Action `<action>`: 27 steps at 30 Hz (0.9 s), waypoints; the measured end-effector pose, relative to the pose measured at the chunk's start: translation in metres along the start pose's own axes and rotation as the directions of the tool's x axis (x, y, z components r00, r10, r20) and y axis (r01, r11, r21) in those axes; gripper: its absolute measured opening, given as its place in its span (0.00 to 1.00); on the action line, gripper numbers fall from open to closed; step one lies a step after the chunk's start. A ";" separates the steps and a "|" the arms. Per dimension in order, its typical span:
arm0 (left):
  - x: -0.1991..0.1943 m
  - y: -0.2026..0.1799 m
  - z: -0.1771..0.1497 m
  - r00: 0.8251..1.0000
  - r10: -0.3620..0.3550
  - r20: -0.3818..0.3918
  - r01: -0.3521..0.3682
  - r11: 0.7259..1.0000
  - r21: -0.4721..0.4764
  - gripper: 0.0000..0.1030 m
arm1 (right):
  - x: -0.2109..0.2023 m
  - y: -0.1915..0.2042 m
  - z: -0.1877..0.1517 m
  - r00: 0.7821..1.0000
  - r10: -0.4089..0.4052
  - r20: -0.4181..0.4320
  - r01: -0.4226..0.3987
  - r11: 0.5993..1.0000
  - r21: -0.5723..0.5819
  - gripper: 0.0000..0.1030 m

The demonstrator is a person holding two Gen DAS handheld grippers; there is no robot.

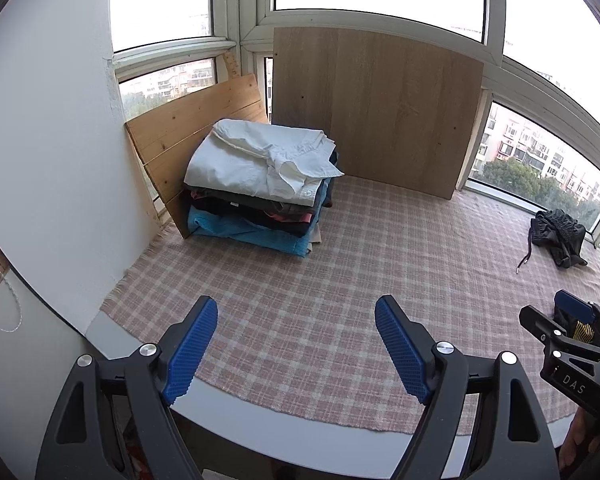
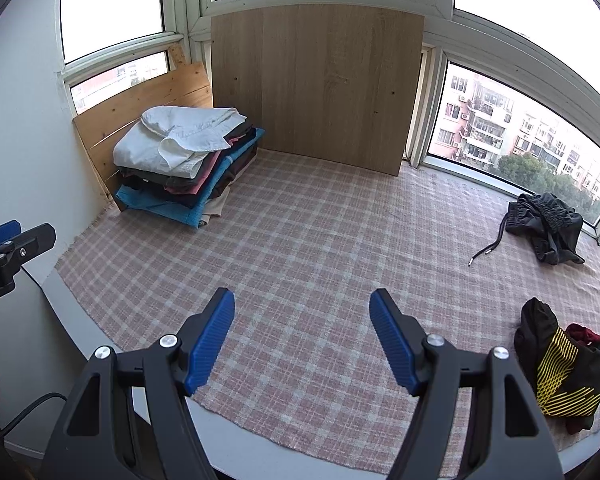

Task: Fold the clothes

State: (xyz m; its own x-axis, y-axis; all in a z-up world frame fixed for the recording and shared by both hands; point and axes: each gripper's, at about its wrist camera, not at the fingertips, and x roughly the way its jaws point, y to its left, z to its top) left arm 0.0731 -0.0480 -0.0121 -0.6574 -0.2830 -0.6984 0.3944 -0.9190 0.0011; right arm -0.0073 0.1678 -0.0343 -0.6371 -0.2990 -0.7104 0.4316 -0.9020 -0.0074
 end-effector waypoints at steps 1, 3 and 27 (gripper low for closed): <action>0.001 0.000 0.000 1.000 0.003 -0.007 -0.003 1.000 0.001 0.78 | 0.000 0.000 0.000 1.000 0.000 0.000 0.000 1.000 0.000 0.67; 0.003 0.002 0.001 1.000 -0.005 -0.025 0.005 1.000 -0.009 0.78 | 0.001 0.001 0.000 1.000 0.001 -0.001 -0.001 1.000 -0.001 0.67; 0.008 -0.001 0.000 0.999 -0.004 -0.043 0.004 1.000 0.007 0.78 | 0.004 0.001 -0.002 1.000 0.005 -0.013 -0.005 1.000 -0.008 0.67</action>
State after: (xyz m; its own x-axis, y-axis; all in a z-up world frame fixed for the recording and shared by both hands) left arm 0.0677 -0.0489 -0.0176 -0.6306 -0.2670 -0.7287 0.3871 -0.9220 0.0028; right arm -0.0084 0.1661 -0.0383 -0.6269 -0.2991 -0.7194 0.4393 -0.8983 -0.0094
